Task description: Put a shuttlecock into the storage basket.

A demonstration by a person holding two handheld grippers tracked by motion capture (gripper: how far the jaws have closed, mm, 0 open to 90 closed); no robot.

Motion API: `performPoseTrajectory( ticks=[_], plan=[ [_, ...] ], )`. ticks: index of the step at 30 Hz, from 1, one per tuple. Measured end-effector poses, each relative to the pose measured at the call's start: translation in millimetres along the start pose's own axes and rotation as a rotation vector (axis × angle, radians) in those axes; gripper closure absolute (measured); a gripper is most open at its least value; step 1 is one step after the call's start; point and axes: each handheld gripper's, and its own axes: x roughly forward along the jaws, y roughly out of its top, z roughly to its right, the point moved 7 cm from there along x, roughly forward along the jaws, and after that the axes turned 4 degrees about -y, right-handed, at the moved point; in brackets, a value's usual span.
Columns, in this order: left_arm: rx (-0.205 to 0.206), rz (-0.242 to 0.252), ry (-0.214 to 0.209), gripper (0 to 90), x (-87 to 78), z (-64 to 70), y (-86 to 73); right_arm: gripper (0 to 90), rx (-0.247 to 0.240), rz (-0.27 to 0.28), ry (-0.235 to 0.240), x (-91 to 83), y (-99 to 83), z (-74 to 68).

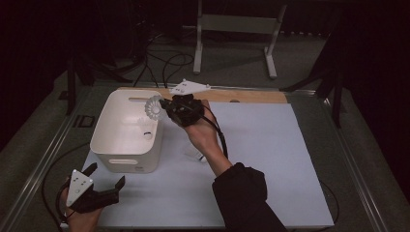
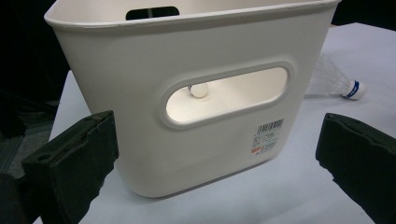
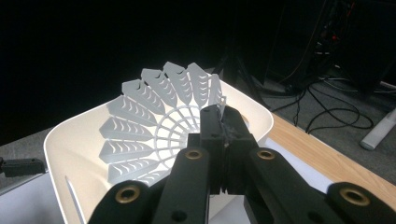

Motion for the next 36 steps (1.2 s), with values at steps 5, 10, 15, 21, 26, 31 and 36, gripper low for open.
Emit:
performPoseTrajectory(
  ticks=[5, 10, 15, 21, 26, 31, 36],
  plan=[
    [0.0, 0.0, 0.0, 0.1, 0.1, 0.0, 0.0, 89.1, 0.003, 0.0, 0.003, 3.1, 0.2, -2.5],
    [0.001, 0.0, 0.0, 0.1, 0.1, 0.0, 0.1, 89.1, -0.003, -0.004, 0.008, 6.3, -0.3, -5.7],
    [-0.002, 0.002, 0.0, 0.1, -0.1, -0.2, 0.2, 89.1, -0.002, -0.008, 0.016, 10.1, -0.8, -10.0],
    [0.001, 0.0, 0.0, 0.1, 0.0, -0.1, 0.0, 89.1, -0.006, -0.014, 0.025, 14.3, -1.1, -14.9],
    [0.001, 0.0, 0.0, 0.1, 0.0, 0.0, 0.1, 89.1, -0.006, -0.017, 0.033, 17.4, -0.7, -19.5],
    [0.0, 0.002, 0.0, 0.1, -0.1, -0.2, 0.2, 89.0, -0.012, -0.019, 0.044, 20.8, -0.8, -24.5],
    [0.003, 0.001, 0.0, 0.1, -0.2, -0.2, 0.2, 89.0, -0.014, -0.021, 0.054, 23.7, -0.8, -29.4]
  ],
)
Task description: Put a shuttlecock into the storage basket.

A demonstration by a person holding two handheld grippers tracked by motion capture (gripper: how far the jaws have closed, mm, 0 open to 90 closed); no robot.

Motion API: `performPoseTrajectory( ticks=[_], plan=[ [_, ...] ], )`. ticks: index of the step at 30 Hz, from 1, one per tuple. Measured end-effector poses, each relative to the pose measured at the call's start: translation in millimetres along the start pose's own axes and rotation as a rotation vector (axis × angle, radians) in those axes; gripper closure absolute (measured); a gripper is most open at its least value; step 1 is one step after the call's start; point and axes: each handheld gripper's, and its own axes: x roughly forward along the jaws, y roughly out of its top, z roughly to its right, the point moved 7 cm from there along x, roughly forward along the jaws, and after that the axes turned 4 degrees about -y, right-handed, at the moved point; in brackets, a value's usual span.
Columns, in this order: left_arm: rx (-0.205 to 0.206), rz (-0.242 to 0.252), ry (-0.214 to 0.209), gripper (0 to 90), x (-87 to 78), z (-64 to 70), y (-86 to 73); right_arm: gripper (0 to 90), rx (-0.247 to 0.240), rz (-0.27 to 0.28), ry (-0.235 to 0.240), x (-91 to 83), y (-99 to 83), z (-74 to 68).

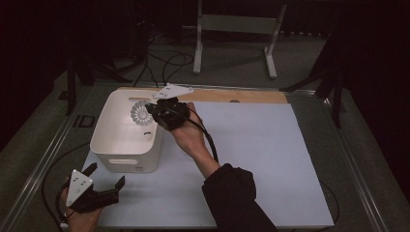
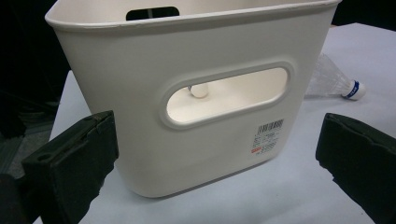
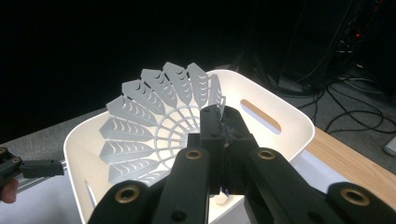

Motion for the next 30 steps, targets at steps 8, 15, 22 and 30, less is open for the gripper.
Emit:
performPoseTrajectory(
  ticks=[8, 15, 22, 30],
  plan=[
    [-0.004, 0.001, 0.0, 0.1, 0.0, 0.1, 0.0, 43.8, 0.017, -0.006, 0.07, 3.4, -1.0, -7.2],
    [-0.003, 0.0, -0.001, 0.1, 0.2, 0.3, -0.1, 20.7, 0.001, -0.041, -0.024, 2.2, -5.2, 4.0],
    [-0.003, 0.0, -0.002, 0.1, 0.5, 0.7, -0.1, 15.3, -0.009, -0.072, -0.058, 0.4, -12.6, 13.7],
    [-0.003, 0.0, -0.001, 0.1, 0.5, 0.7, -0.1, 14.6, -0.004, -0.082, -0.072, -1.3, -16.8, 21.5]
  ],
)
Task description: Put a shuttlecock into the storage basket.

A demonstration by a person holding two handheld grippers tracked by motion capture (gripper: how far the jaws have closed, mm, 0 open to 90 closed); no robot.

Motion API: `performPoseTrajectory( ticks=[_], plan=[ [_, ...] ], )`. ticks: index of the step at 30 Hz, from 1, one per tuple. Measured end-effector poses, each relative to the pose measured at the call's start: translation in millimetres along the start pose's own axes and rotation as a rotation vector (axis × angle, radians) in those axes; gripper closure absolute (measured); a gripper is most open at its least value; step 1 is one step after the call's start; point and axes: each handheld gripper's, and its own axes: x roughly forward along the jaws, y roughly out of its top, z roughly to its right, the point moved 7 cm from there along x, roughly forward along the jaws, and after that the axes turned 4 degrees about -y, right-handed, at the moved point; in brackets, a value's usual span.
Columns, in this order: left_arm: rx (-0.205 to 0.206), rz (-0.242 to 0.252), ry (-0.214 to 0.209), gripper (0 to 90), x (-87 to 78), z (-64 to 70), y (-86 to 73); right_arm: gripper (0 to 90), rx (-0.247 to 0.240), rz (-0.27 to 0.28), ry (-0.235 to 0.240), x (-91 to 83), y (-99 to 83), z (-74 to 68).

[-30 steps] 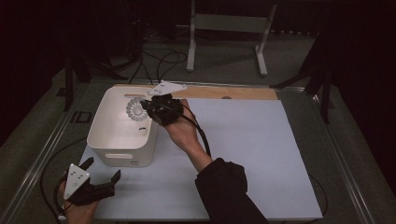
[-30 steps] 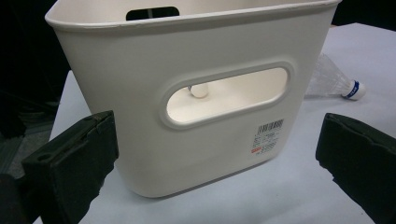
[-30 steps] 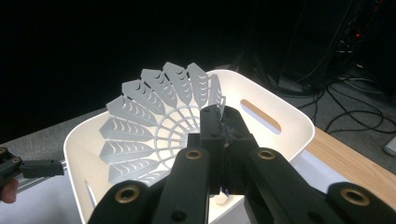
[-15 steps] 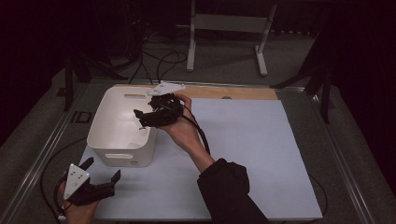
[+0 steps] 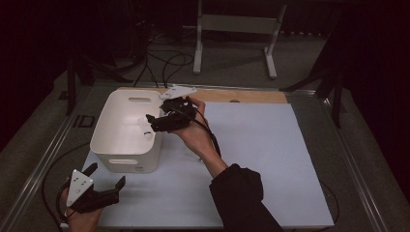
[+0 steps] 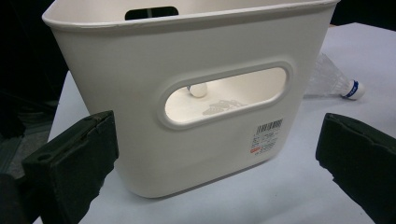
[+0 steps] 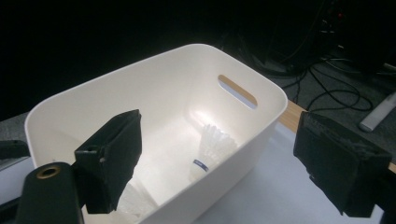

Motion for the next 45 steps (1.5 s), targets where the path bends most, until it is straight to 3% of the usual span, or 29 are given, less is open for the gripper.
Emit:
performPoseTrajectory(
  ticks=[10, 45],
  plan=[
    [-0.001, 0.0, 0.001, 0.1, -0.3, -0.2, -0.1, 13.1, -0.001, -0.003, -0.054, -3.6, -8.2, 14.2],
    [0.003, 0.0, 0.001, 0.1, 0.1, 1.0, 0.1, 9.7, 0.007, -0.046, -0.126, -20.9, -37.3, 53.3]
  ],
)
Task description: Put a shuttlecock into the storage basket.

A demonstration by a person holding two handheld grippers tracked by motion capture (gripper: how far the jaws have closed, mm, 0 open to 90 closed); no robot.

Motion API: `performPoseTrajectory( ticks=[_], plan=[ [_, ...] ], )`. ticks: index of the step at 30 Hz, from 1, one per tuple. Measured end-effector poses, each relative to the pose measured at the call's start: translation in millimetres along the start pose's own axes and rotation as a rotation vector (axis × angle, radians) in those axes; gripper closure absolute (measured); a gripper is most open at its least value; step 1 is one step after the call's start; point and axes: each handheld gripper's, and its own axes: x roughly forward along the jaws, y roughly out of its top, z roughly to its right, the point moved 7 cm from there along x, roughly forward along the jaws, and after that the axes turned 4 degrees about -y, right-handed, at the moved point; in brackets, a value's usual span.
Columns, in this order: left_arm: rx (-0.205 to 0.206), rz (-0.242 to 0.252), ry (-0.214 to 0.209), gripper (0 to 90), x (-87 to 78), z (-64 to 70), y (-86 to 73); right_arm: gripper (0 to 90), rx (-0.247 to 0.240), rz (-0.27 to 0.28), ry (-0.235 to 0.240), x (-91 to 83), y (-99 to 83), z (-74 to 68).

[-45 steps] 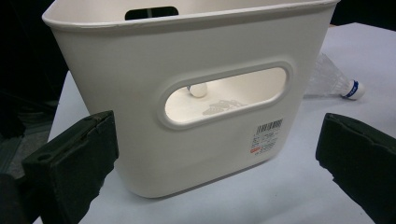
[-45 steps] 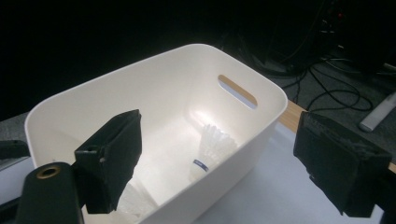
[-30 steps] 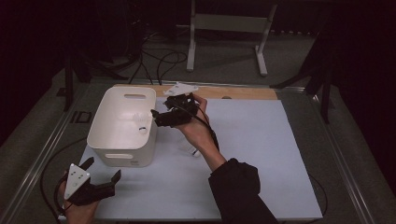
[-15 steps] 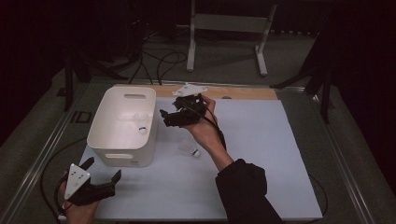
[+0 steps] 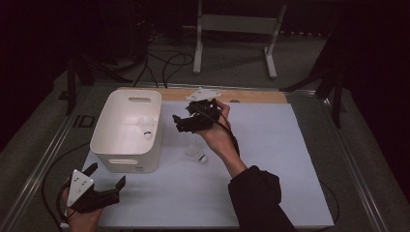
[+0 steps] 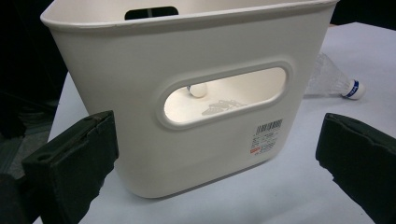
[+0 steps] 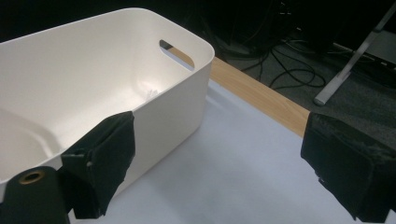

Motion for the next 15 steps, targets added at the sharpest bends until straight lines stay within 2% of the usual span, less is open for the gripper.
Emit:
performPoseTrajectory(
  ticks=[5, 9, 15],
  plan=[
    [-0.003, 0.001, 0.0, 0.1, -0.2, -0.4, -0.1, 8.8, -0.005, -0.011, -0.027, 0.1, -3.9, 3.5],
    [-0.002, -0.001, 0.0, 0.1, 0.1, -0.3, -0.3, 8.4, -0.036, -0.023, -0.047, 1.0, -7.5, 3.9],
    [-0.003, 0.002, 0.002, 0.1, -0.2, -0.6, -0.2, 8.4, -0.04, -0.02, -0.047, 0.7, -8.4, 3.6]
  ],
)
